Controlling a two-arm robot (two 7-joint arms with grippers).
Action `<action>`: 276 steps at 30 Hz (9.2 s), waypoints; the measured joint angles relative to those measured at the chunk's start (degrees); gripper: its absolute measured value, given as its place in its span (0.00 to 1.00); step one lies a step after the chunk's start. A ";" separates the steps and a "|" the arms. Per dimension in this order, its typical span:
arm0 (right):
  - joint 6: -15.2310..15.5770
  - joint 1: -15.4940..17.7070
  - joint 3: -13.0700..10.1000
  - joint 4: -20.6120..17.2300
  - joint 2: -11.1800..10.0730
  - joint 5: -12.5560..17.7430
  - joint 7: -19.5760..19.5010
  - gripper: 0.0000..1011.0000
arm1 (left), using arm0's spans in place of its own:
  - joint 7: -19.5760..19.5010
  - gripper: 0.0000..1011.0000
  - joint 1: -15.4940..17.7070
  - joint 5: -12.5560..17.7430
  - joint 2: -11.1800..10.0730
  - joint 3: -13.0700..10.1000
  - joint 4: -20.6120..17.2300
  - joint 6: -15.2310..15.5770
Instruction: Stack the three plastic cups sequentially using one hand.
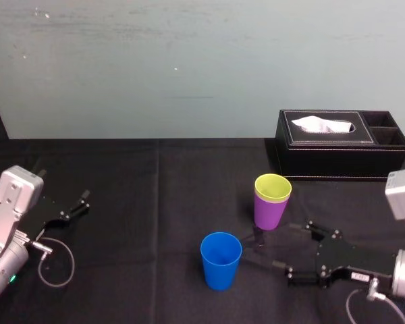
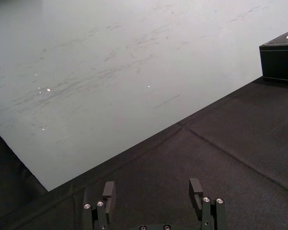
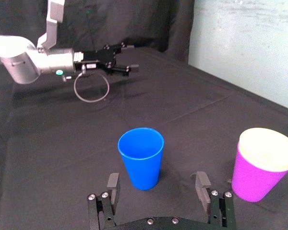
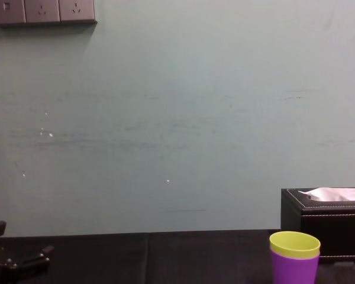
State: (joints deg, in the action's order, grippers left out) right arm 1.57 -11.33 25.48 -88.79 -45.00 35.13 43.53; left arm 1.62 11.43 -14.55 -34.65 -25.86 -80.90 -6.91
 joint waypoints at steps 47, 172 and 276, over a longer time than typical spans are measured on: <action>1.52 -7.10 7.95 9.39 11.86 -12.17 -4.16 0.99 | 0.00 0.99 0.00 0.00 0.00 0.00 0.00 0.00; 6.78 -25.60 5.52 20.97 13.19 -8.65 -3.56 0.71 | 0.00 0.99 0.00 0.00 0.00 0.00 0.00 0.00; -0.18 -20.03 2.51 20.34 13.01 -8.92 -4.17 0.99 | 0.00 0.99 0.00 0.00 0.00 0.00 0.00 0.00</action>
State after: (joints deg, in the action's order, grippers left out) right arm 1.39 -31.36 28.00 -68.45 -31.99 26.21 39.36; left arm 1.62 11.43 -14.55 -34.64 -25.86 -80.90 -6.91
